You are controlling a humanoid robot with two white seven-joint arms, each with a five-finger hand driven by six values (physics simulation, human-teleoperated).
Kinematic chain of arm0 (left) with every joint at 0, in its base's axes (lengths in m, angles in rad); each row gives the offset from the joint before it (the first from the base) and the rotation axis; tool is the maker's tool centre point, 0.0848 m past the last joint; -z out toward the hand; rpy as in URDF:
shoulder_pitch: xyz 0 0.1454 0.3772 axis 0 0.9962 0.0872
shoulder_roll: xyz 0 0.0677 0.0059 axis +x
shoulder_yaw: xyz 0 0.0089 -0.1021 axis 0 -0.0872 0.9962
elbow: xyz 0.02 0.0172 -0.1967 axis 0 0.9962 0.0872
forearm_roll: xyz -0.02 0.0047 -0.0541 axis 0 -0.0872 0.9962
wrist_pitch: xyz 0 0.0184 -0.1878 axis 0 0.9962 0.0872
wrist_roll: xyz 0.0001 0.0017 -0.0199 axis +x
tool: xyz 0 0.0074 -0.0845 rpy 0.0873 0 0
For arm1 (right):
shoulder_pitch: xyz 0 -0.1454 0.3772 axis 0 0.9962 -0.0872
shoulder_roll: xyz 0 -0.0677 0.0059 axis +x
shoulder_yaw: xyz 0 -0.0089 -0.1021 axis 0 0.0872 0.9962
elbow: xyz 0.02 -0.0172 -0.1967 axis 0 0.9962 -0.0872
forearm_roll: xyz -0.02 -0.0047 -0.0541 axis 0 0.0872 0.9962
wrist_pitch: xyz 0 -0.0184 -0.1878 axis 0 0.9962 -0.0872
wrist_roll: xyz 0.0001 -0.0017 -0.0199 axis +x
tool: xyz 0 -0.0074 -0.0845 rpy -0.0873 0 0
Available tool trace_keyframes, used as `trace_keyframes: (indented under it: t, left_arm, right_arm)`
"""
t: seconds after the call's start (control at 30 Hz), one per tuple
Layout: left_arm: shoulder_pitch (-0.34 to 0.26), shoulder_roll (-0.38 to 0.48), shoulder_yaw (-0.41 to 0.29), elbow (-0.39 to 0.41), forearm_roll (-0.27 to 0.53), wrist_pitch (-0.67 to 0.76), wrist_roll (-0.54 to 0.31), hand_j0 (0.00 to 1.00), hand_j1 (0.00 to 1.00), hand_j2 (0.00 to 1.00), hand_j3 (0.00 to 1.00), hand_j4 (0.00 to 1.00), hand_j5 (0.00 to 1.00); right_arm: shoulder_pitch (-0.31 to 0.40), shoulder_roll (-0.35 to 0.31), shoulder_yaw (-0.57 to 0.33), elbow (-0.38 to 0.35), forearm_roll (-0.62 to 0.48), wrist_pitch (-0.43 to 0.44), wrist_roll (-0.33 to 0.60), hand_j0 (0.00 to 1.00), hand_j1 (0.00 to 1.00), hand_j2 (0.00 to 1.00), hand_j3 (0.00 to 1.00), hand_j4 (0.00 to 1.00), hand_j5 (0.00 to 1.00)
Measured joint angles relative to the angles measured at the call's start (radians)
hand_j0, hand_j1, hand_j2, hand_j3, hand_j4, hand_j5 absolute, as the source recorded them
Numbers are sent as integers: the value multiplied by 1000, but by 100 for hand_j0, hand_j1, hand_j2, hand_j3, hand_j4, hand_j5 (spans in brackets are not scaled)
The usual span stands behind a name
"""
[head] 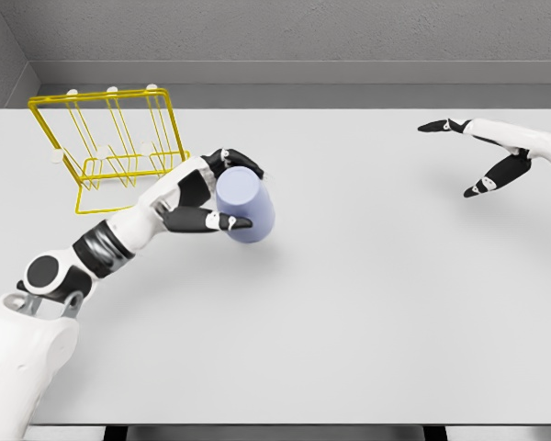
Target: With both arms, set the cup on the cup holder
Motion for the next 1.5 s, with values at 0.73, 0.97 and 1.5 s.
trace_keyframes:
  t: [0.73, 0.97, 1.5]
  left_arm:
    - [-219, 293, 71, 32, 284, 96, 0, 45, 45, 45, 45, 45, 45]
    - [-265, 292, 72, 74, 283, 125, 0, 45, 45, 45, 45, 45, 45]
    - [-299, 281, 70, 158, 268, 160, 0, 45, 45, 45, 45, 45, 45]
  right_arm:
    - [0, 1, 0, 0, 0, 0, 0, 100, 100, 100, 100, 100, 100]
    - [0, 0, 0, -1, 0, 0, 0, 100, 100, 100, 100, 100, 100]
    - [0, 0, 0, -1, 0, 0, 0, 100, 100, 100, 100, 100, 100]
